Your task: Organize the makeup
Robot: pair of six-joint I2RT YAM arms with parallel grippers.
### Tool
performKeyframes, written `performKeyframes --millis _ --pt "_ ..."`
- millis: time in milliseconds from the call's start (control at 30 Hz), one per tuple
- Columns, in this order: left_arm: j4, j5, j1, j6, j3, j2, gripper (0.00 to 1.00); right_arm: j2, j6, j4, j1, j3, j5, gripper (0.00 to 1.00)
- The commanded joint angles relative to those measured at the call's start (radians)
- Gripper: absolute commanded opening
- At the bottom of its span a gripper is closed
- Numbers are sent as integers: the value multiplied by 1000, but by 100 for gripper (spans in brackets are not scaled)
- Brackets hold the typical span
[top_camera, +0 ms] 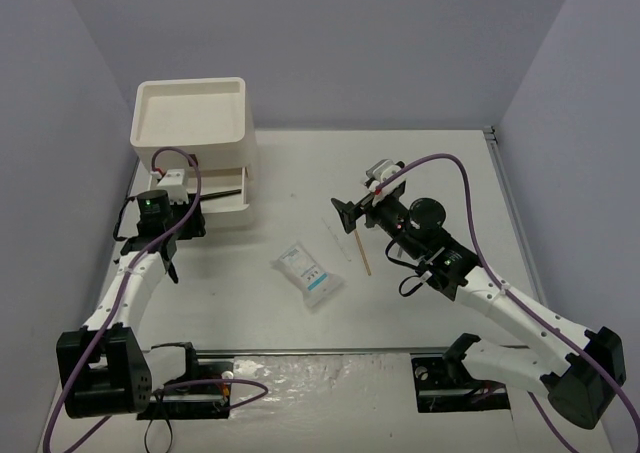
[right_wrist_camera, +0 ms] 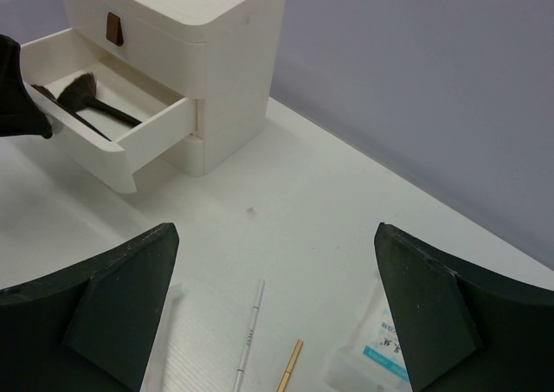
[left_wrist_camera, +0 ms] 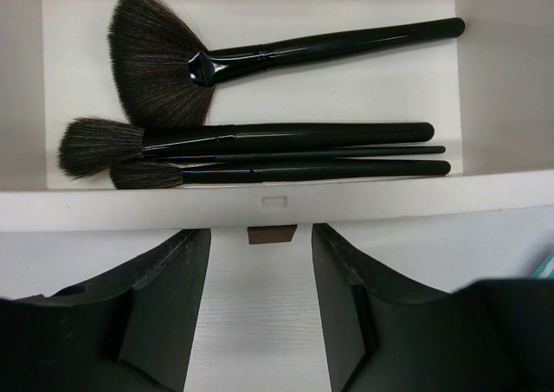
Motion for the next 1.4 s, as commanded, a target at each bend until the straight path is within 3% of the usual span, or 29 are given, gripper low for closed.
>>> performKeyframes --millis 0,200,500,900,1367 --pt "56 -6 -13 -26 42 9 47 -1 5 84 2 10 20 94" --pt "59 -14 -13 -38 52 40 38 3 7 86 2 8 19 94" --pt "129 -15 -14 -26 61 4 0 4 6 90 0 3 18 94" --pt "194 -7 -14 -29 126 45 0 11 4 89 1 5 14 94" --pt "352 7 -14 -31 201 219 0 19 1 94 2 0 6 94"
